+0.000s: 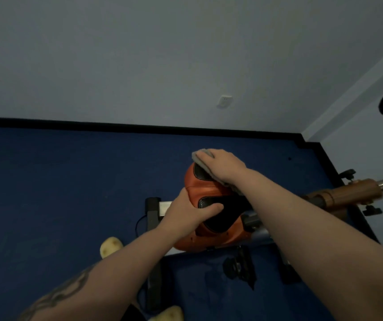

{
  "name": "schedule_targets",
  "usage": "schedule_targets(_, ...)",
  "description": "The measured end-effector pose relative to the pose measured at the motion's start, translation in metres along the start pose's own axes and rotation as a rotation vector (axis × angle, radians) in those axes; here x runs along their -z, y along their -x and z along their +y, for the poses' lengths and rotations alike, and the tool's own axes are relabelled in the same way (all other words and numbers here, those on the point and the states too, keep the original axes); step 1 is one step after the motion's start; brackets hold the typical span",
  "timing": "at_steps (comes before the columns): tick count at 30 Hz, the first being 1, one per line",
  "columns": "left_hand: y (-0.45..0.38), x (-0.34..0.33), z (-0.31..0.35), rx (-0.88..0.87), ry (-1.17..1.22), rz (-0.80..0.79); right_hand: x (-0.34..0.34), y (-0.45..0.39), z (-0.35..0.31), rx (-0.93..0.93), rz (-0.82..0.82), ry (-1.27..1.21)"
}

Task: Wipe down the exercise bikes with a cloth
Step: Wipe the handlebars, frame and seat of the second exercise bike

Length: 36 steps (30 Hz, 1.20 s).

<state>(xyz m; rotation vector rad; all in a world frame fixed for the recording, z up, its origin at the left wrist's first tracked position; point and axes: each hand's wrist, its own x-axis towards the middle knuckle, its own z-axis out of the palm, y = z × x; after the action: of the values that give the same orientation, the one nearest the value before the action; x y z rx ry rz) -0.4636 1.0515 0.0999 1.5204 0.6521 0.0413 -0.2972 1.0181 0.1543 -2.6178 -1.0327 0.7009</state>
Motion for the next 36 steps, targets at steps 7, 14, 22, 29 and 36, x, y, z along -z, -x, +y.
schedule_targets(7, -0.001, -0.002, -0.004, -0.08, -0.001, 0.003, -0.006, 0.018, -0.017, 0.403, -0.031, 0.128)
schedule_targets(14, -0.001, -0.002, -0.006, -0.037, 0.04, -0.024, 0.001, -0.021, -0.045, -0.05, -0.126, 0.061)
schedule_targets(22, -0.001, 0.001, -0.003, -0.074, 0.029, -0.033, -0.005, 0.008, -0.025, 0.283, -0.016, 0.062)
schedule_targets(29, 0.007, -0.002, -0.001, -0.105, 0.004, 0.071, -0.012, 0.0, -0.019, 0.066, 0.119, 0.037)
schedule_targets(36, 0.013, 0.004, 0.008, -0.376, -0.418, 0.159, 0.009, 0.032, 0.062, -0.207, 0.08, 0.155)
